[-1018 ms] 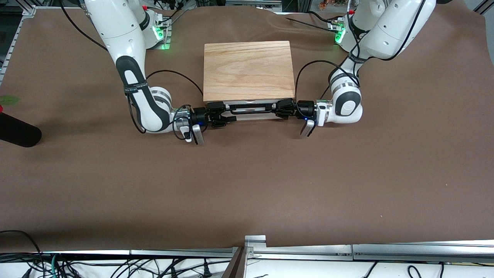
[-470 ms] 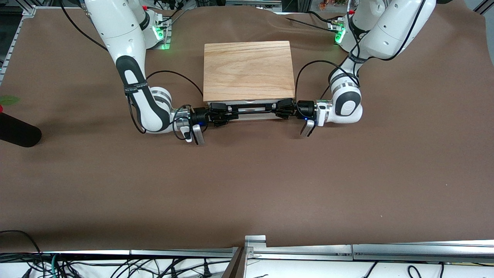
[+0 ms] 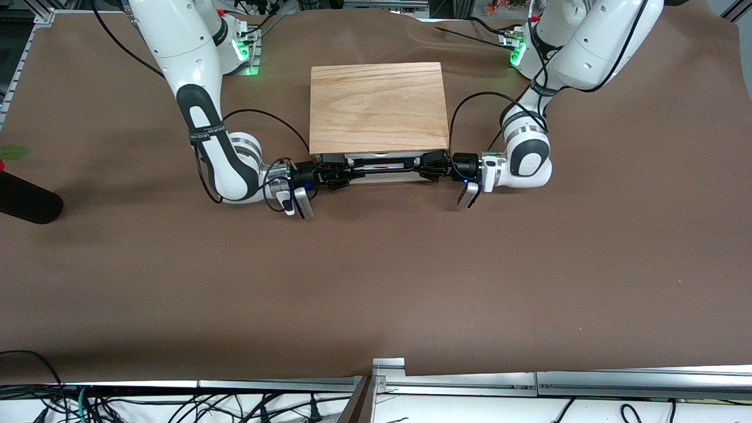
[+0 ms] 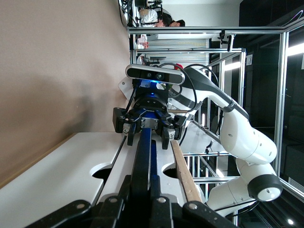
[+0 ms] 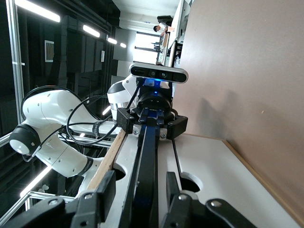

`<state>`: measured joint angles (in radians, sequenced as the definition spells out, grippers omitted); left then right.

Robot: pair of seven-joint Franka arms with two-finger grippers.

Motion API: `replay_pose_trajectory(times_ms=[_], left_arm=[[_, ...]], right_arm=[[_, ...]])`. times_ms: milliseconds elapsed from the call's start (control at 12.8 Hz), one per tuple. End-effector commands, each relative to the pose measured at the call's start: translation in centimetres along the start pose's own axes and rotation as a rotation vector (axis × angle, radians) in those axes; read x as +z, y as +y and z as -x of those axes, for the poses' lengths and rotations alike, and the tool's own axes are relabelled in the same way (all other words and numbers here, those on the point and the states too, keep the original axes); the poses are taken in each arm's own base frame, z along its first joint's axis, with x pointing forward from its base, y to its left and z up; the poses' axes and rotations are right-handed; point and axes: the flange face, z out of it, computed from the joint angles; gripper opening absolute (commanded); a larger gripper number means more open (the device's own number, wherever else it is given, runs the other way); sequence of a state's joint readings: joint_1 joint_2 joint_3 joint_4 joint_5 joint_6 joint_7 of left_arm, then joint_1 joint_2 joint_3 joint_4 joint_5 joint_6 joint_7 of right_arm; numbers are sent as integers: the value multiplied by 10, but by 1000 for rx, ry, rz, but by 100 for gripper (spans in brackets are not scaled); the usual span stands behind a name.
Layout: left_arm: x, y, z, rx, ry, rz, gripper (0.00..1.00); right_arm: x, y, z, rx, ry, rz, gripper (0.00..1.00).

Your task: Pull top drawer with both arms simultaneously

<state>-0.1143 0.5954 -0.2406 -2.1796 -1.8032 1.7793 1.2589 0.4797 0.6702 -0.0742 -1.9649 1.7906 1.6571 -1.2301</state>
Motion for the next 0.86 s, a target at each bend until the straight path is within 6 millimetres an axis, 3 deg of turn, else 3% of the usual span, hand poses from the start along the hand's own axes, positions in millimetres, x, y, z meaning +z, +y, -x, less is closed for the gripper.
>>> replay_pose_trajectory(times_ms=[0,157,705,783], left_arm=[[-11,2,5,12,14,-16,0],[-11,2,5,3,14,-16,0],[-11,2,4,3,14,-16,0],[-12,1,4,3,16,-17,0]], right_arm=[[4,-5,3,-13,1,-17,46],[4,-5,3,-10,1,-16,41],[4,-4,3,-10,1,-16,0],[4,-4,3,-10,1,-16,0]])
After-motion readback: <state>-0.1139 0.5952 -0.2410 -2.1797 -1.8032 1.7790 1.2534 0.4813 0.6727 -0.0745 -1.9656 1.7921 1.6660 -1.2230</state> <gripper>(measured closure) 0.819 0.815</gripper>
